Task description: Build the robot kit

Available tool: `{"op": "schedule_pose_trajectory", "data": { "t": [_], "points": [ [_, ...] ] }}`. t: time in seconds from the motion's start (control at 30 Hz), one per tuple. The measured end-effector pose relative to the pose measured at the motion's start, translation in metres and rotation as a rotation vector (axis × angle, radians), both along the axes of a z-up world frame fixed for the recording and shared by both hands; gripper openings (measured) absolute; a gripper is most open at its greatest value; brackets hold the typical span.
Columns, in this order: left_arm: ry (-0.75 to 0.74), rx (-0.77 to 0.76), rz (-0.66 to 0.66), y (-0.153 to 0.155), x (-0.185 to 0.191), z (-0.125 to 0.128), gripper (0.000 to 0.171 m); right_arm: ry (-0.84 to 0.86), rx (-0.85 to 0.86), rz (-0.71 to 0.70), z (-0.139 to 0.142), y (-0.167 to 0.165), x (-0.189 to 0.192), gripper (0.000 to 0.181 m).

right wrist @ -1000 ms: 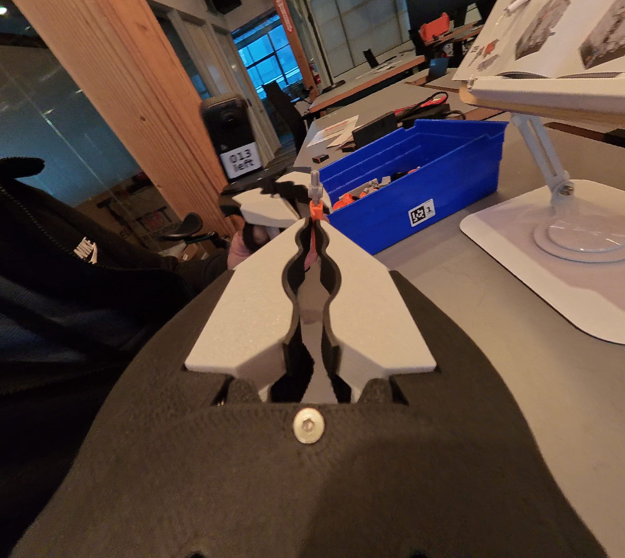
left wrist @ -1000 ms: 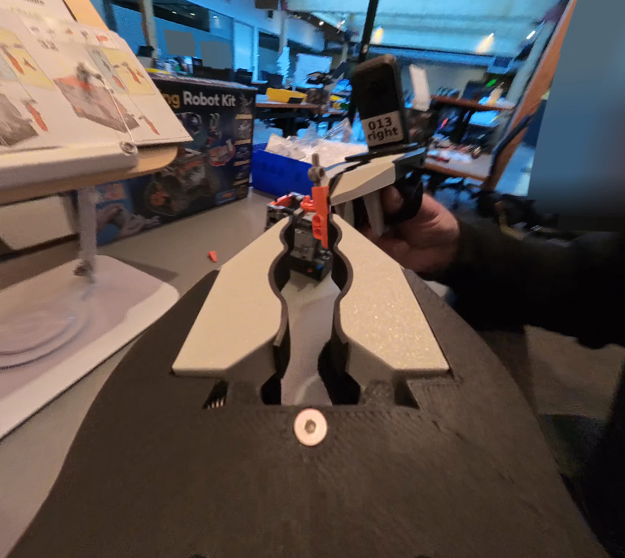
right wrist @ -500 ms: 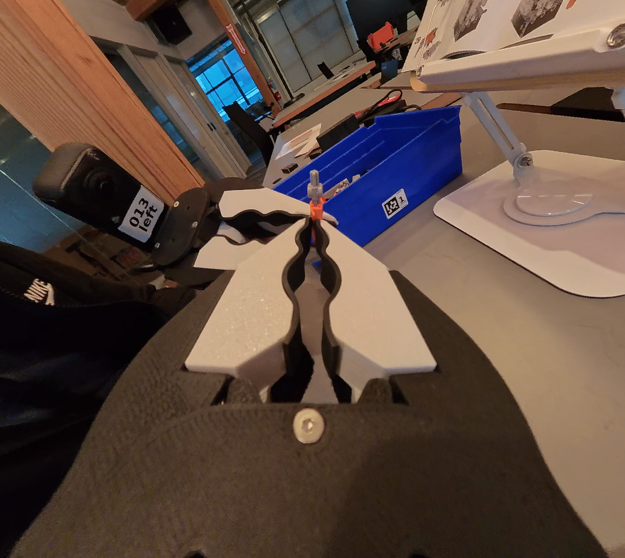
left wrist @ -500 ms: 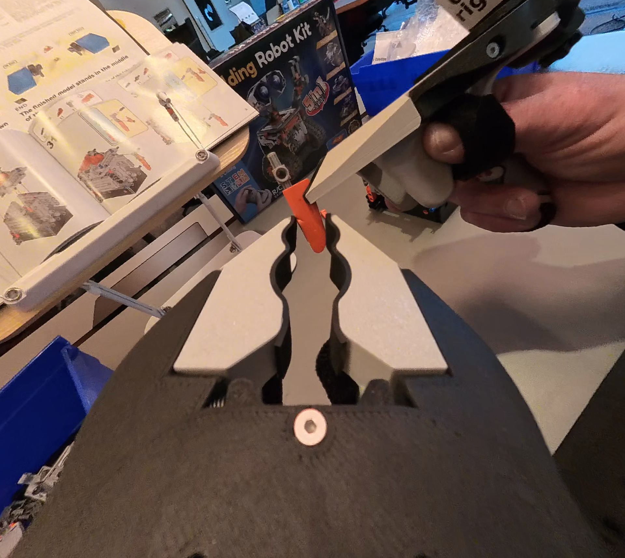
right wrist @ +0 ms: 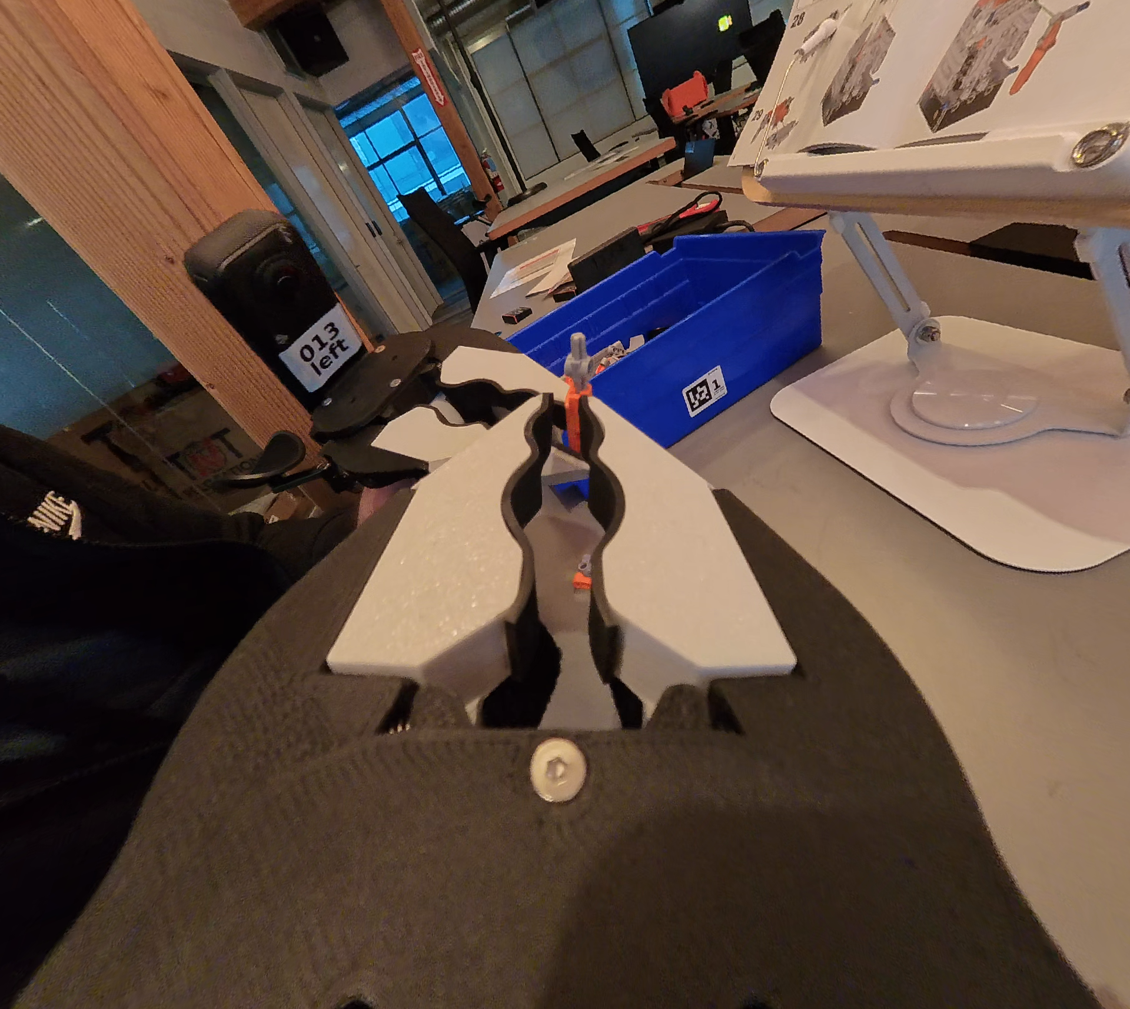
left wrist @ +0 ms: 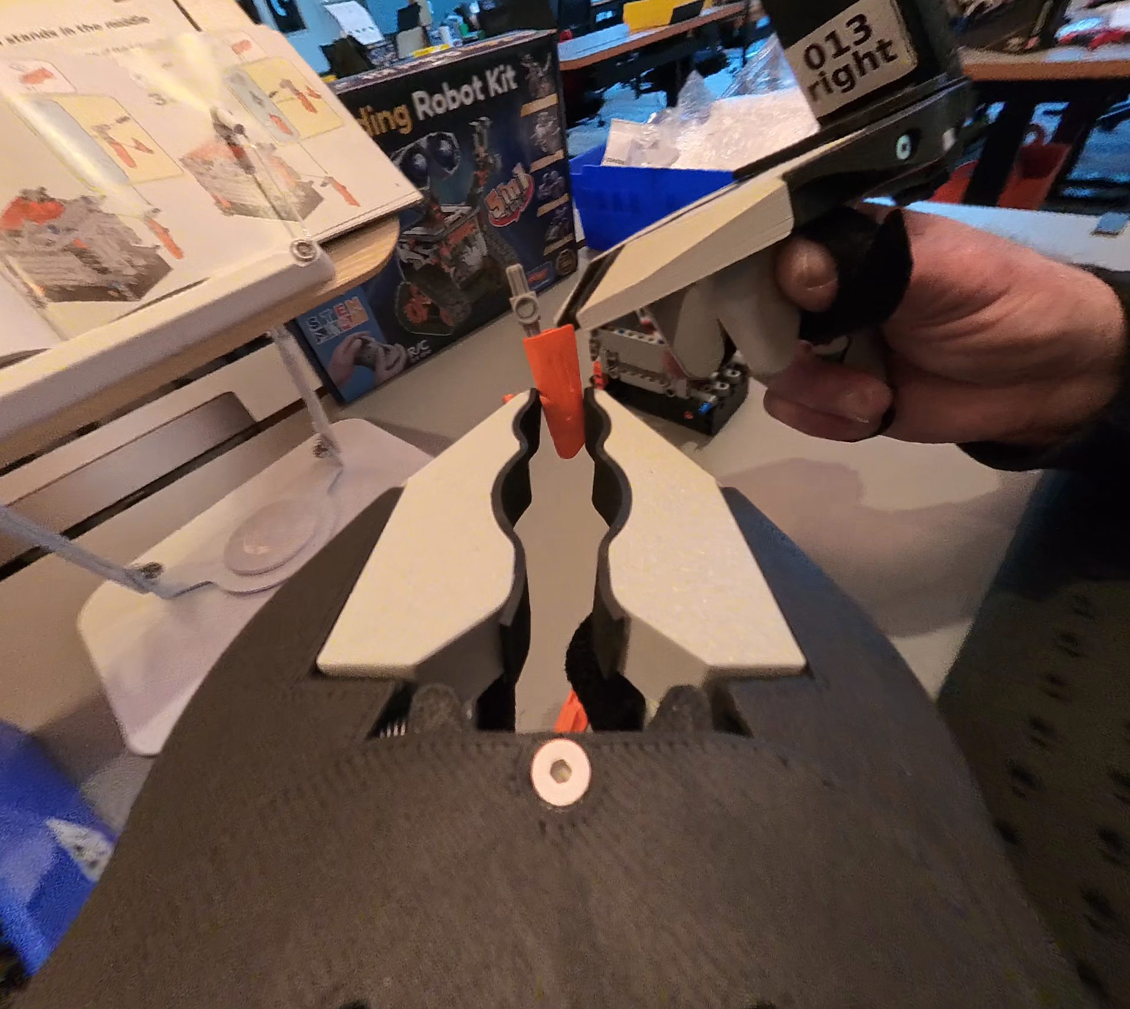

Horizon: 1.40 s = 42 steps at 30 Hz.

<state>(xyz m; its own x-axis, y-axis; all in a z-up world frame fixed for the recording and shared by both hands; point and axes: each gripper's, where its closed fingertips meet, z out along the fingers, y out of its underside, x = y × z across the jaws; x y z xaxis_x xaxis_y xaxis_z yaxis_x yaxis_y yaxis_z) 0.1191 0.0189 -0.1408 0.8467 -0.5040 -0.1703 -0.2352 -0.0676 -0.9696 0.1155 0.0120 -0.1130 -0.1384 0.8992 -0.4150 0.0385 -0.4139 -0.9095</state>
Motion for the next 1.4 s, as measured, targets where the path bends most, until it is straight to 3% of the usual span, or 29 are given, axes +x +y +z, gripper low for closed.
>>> {"op": "schedule_pose_trajectory", "data": {
  "t": [0.67,1.0,1.4],
  "points": [
    [-0.439,-0.152,-0.336,-0.013,0.011,0.01,0.011,0.024,0.008,0.068,0.005,-0.002,0.005,0.017],
    [-0.469,-0.166,-0.425,-0.021,0.02,0.013,0.011,0.02,0.03,0.137,0.005,-0.015,0.003,0.013],
    [-0.471,-0.161,-0.423,-0.02,0.02,0.013,0.012,0.016,0.03,0.136,0.005,-0.014,0.003,0.011]
  ]
}}
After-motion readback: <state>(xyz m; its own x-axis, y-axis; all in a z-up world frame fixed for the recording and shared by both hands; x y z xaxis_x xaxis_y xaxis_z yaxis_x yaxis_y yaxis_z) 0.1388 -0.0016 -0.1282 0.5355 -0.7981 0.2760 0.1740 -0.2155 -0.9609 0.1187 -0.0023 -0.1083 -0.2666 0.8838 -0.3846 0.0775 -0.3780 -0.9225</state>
